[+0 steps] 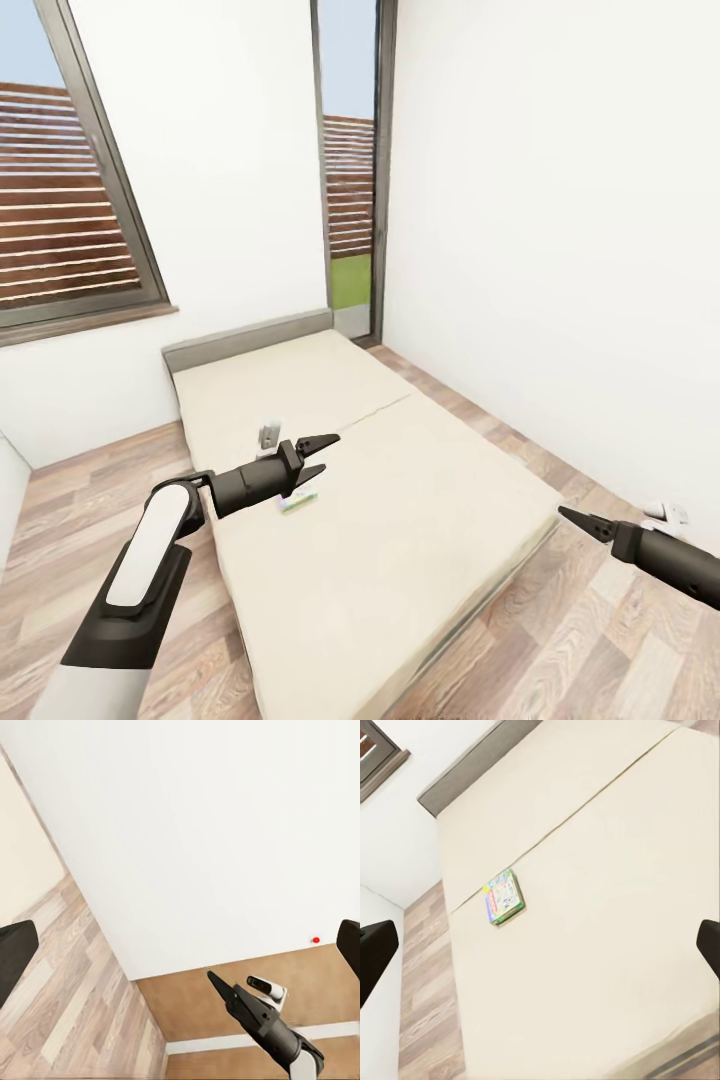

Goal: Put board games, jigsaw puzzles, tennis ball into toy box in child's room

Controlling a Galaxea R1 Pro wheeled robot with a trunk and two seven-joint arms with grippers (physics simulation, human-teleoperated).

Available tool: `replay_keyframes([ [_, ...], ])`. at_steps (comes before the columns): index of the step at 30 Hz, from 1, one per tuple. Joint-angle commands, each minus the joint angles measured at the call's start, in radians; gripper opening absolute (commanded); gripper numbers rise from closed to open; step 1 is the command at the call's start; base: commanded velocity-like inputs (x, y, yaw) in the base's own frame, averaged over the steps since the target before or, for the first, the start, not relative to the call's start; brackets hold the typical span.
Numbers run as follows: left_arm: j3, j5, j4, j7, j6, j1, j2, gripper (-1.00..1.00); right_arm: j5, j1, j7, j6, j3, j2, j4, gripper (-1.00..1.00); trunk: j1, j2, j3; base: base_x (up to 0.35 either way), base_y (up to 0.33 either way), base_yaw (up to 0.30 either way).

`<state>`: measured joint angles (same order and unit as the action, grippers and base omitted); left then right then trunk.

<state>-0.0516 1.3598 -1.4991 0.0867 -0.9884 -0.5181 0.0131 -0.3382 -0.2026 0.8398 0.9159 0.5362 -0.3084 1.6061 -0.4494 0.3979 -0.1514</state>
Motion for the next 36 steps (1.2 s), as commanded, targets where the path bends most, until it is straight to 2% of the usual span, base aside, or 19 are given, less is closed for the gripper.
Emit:
replay_keyframes([
  [1, -0.001, 0.01, -0.001, 0.009, -0.001, -0.001, 0.001, 1.0, 0.001, -0.001, 0.004, 0.004, 0.001, 0.0, 0.0, 1.0, -0.001, 0.002, -0.002, 0.0, 0.001, -0.275],
  [12, -0.001, 0.01, -0.001, 0.01, -0.002, -0.001, 0.001, 1.0, 0.001, -0.001, 0.004, 0.004, 0.001, 0.0, 0.0, 1.0, -0.001, 0.002, -0.002, 0.0, 0.001, -0.156],
  [23, -0.001, 0.01, -0.001, 0.01, -0.002, -0.001, 0.001, 1.0, 0.001, -0.001, 0.004, 0.004, 0.002, 0.0, 0.0, 1.0, -0.001, 0.002, -0.002, -0.01, 0.001, -0.032],
  [36, -0.001, 0.01, -0.001, 0.01, -0.002, -0.002, 0.0, 1.0, 0.001, -0.001, 0.004, 0.004, 0.001, 0.001, 0.001, 1.0, -0.001, 0.002, -0.002, -0.141, 0.07, -0.006],
])
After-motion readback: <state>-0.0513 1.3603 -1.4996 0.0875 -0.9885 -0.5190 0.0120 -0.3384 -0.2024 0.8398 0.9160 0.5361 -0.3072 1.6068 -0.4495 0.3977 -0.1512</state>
